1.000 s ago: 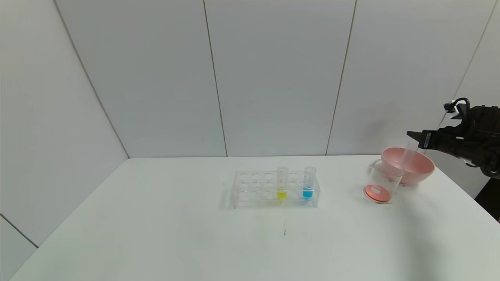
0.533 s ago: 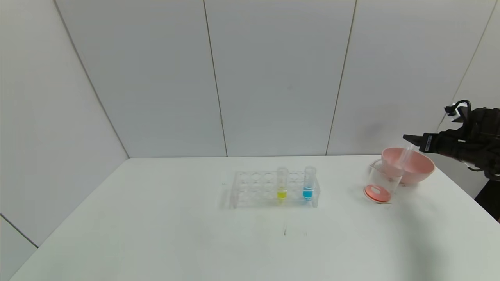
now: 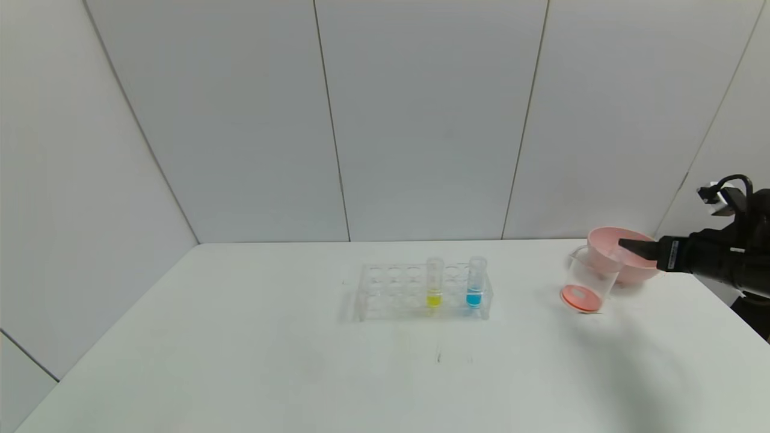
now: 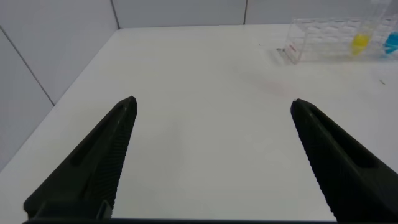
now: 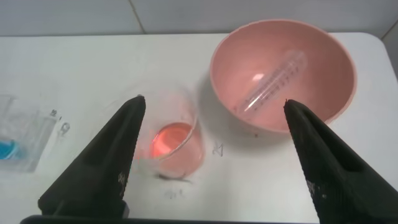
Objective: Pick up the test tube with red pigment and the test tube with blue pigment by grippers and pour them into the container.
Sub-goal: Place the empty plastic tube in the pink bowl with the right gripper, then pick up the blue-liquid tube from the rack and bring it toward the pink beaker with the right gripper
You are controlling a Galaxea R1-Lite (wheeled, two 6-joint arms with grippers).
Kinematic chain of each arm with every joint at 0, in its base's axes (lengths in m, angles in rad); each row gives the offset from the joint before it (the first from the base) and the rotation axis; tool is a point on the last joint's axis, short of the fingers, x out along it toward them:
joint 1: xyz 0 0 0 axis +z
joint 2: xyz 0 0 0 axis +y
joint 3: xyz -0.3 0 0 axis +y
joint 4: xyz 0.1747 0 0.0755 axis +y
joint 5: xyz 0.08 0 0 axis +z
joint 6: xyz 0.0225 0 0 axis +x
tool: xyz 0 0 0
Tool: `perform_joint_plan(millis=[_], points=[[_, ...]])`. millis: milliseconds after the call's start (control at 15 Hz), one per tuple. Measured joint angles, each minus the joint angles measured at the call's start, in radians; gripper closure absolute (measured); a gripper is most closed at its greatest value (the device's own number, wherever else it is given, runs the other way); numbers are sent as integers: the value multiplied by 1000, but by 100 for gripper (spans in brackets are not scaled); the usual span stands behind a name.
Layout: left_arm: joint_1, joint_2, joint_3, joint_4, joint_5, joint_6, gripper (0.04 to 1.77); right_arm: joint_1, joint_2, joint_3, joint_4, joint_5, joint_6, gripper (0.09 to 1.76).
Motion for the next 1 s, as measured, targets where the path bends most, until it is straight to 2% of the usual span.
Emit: perform_joint_plan(millis=[200,267,400,533,800,1000], points=[[0,0,0,0,0,0,5,70,-156,189,-59,-13,31,22],[0,0,0,0,0,0,5,117,-209,254,-91,-50,39,21],[0,0,0,0,0,0,5,240,-293,357,-129,-174,57,19],[0,0,0,0,0,0,5,394,-353,431,-141,-344,93,18],[0,0,0,0,0,0,5,674,-364,471,-151,-691,201,17],[0,0,0,0,0,0,5,804,-286,413,-190,-802,250,16]])
